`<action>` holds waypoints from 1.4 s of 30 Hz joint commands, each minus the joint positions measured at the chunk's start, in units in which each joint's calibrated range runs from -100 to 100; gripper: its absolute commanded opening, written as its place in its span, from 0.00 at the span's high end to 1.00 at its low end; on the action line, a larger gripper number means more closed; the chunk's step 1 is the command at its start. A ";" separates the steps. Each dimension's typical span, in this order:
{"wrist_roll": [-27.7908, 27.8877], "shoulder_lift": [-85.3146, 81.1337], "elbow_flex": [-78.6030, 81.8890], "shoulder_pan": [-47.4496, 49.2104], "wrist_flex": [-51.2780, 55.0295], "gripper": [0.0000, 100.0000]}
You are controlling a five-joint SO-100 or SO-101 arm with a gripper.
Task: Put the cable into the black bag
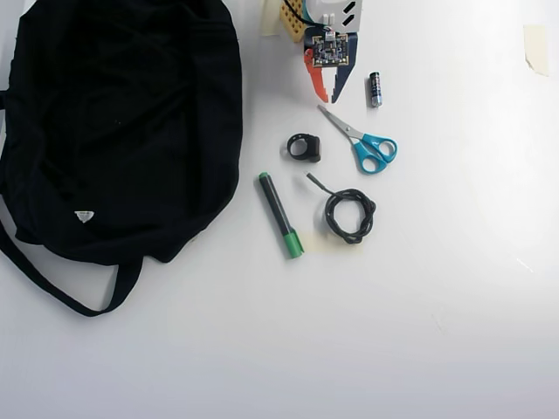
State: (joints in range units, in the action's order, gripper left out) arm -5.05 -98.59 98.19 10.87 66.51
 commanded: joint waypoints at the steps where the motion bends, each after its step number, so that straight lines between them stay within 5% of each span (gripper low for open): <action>1: 0.23 -0.25 1.09 0.20 -0.19 0.98; 42: 0.13 -0.33 1.09 0.27 -0.19 0.98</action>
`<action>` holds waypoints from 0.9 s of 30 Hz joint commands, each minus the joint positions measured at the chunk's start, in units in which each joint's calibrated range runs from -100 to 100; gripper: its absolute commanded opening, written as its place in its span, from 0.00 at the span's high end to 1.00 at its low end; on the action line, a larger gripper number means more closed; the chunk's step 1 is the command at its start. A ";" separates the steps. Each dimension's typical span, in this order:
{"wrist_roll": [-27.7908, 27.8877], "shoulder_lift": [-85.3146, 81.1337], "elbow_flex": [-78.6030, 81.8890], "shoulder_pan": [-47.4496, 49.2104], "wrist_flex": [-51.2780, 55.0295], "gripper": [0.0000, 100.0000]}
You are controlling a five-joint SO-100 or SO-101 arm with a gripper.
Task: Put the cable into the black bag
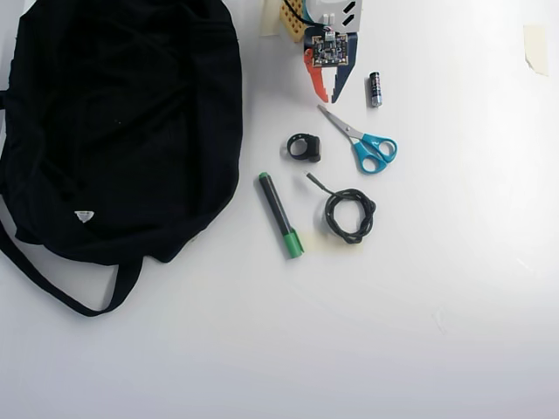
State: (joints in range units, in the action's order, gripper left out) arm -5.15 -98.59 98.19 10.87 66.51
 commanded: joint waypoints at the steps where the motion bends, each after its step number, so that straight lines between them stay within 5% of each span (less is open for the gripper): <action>1: 0.22 -0.42 1.09 0.27 -0.19 0.98; 27: -0.14 -0.50 1.09 0.12 -0.19 0.98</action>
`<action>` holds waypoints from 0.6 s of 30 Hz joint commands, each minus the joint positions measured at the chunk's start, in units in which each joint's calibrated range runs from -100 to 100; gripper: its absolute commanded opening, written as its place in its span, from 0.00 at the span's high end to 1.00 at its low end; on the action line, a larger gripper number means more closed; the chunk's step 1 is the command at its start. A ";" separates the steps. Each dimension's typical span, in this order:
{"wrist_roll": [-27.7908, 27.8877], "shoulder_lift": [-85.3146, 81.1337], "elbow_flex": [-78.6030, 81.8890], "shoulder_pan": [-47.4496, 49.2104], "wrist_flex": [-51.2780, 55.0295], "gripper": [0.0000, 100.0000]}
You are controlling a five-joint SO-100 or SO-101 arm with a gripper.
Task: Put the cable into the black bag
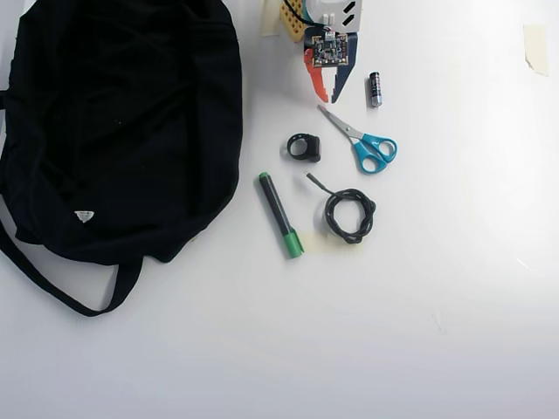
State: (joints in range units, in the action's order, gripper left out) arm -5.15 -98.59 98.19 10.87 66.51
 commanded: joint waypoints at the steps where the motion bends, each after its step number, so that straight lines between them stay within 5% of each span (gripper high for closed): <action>1: 0.17 -0.50 1.09 0.12 -0.19 0.98; 18: 0.28 -0.58 1.09 0.12 -0.01 0.98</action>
State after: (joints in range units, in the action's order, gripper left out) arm -5.15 -98.59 98.19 10.87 66.51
